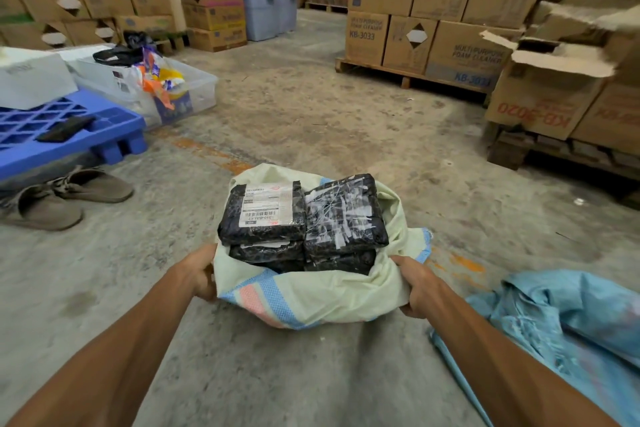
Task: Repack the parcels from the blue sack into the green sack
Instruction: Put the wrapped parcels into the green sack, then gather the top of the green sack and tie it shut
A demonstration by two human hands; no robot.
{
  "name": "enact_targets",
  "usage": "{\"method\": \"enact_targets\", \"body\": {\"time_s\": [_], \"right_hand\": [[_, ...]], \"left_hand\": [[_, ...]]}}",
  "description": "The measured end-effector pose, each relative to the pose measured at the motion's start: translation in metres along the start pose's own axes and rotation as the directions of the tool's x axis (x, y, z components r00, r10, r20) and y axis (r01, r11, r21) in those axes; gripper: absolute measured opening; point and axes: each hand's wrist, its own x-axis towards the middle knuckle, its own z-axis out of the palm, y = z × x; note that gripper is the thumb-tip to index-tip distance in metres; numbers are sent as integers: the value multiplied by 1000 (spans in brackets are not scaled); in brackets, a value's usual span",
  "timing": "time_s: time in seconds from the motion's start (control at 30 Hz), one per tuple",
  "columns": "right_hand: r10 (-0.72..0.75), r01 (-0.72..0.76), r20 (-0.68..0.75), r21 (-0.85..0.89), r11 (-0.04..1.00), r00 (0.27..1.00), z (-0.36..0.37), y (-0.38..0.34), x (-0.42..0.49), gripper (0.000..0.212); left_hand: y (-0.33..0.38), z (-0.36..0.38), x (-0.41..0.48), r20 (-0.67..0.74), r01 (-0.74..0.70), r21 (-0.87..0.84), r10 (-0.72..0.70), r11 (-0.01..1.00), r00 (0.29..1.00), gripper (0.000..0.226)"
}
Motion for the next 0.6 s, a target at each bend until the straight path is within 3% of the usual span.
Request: {"method": "enact_targets", "body": {"time_s": [0.13, 0.3, 0.5, 0.53, 0.6], "right_hand": [[-39, 39, -23, 29, 999, 999, -13, 5, 3, 46], [-125, 112, 77, 157, 981, 989, -27, 3, 24, 46], [-154, 140, 70, 175, 975, 986, -21, -6, -8, 34], [-181, 170, 47, 187, 968, 982, -20, -11, -9, 41], [-246, 244, -19, 233, 941, 969, -25, -24, 11, 76]], "left_hand": [[-6, 14, -7, -39, -105, -6, 105, 994, 994, 34], [12, 13, -15, -260, -85, 95, 107, 992, 960, 10], [29, 15, -64, -332, -264, -2, 249, 964, 910, 18], [33, 17, -73, -355, -296, -43, 262, 954, 897, 20], [38, 23, -90, -378, -346, -99, 286, 933, 881, 26]]}}
